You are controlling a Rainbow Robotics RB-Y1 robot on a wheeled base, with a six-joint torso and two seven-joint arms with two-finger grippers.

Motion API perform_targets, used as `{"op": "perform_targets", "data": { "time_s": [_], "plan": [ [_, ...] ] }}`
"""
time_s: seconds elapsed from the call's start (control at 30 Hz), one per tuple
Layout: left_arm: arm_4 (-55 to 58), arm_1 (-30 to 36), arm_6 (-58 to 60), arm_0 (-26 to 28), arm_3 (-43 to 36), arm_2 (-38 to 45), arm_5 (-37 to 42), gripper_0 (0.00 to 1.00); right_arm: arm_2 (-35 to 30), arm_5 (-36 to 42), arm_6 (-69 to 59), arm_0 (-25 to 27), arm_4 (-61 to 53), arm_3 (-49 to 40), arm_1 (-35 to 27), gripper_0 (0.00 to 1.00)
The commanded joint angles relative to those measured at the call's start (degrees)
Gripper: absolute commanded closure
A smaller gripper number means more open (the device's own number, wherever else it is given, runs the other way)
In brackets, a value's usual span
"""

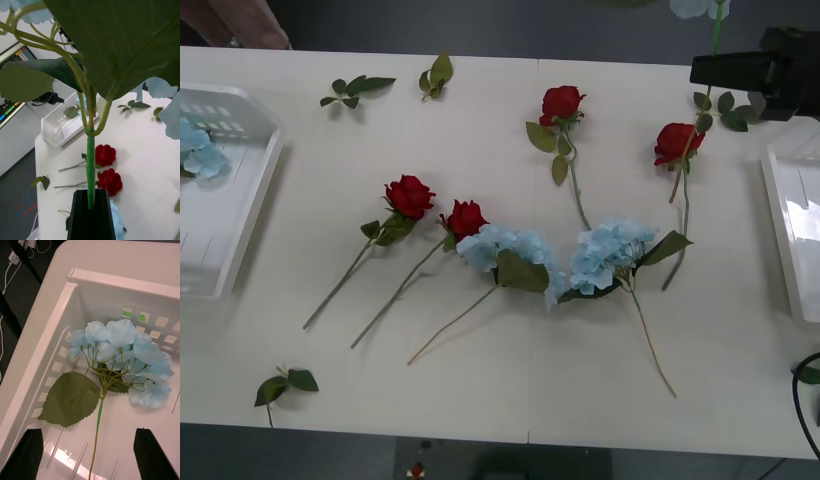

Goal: Put the red flowers into the right box and the blue flowers into the left box

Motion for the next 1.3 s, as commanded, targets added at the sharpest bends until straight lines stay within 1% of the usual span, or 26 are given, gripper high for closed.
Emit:
{"op": "perform_targets", "data": {
  "time_s": [0.03,0.2,0.3,0.4,0.43,0.53,0.67,0.77,1.0,1.17,1.3],
  "plan": [
    [4.61,1.85,-1.34,0.83,-1.49,2.17,-0.92,0.00,-1.10,-0.67,-5.92,-3.96,-2.54,-1.10,2.78,1.00],
    [13.93,1.85,-0.99,3.12,-5.71,7.53,-0.74,0.00,-0.57,-1.02,-8.47,-6.51,-3.86,-1.19,5.24,1.00],
    [20.52,1.76,-0.55,5.76,-10.19,10.96,-0.74,0.00,1.18,-2.78,-8.73,-7.56,-3.95,-1.36,6.74,1.00],
    [26.58,1.76,0.07,8.57,-15.81,14.12,-0.74,0.00,4.00,-6.03,-8.56,-8.18,-3.86,-1.80,7.62,1.00],
    [29.48,1.76,0.51,9.89,-18.80,15.27,-0.74,0.00,5.32,-7.79,-8.64,-8.44,-3.95,-2.15,8.06,1.00],
    [34.23,1.59,2.53,12.08,-24.16,17.20,-0.74,0.00,7.25,-10.51,-8.73,-8.97,-3.95,-2.59,8.76,1.00],
    [42.05,-0.08,4.72,13.67,-30.58,19.31,-0.74,0.00,9.01,-12.80,-8.73,-9.58,-3.86,-2.59,9.37,1.00],
    [43.81,-1.84,5.43,14.02,-35.15,19.66,-0.83,0.00,9.27,-13.24,-8.91,-9.85,-3.86,-2.59,9.90,1.00],
    [42.93,-7.46,6.83,13.40,-42.97,18.43,-0.74,0.00,9.27,-13.24,-9.08,-10.20,-3.77,-2.59,10.52,1.00],
    [41.96,-12.21,7.98,11.03,-47.81,14.74,-0.83,0.00,9.53,-13.24,-9.08,-10.20,-3.86,-2.59,10.60,1.00],
    [40.56,-15.90,8.77,9.09,-49.83,12.45,-0.83,0.00,9.53,-13.24,-9.08,-10.20,-3.86,-2.59,10.60,1.00]
  ]
}}
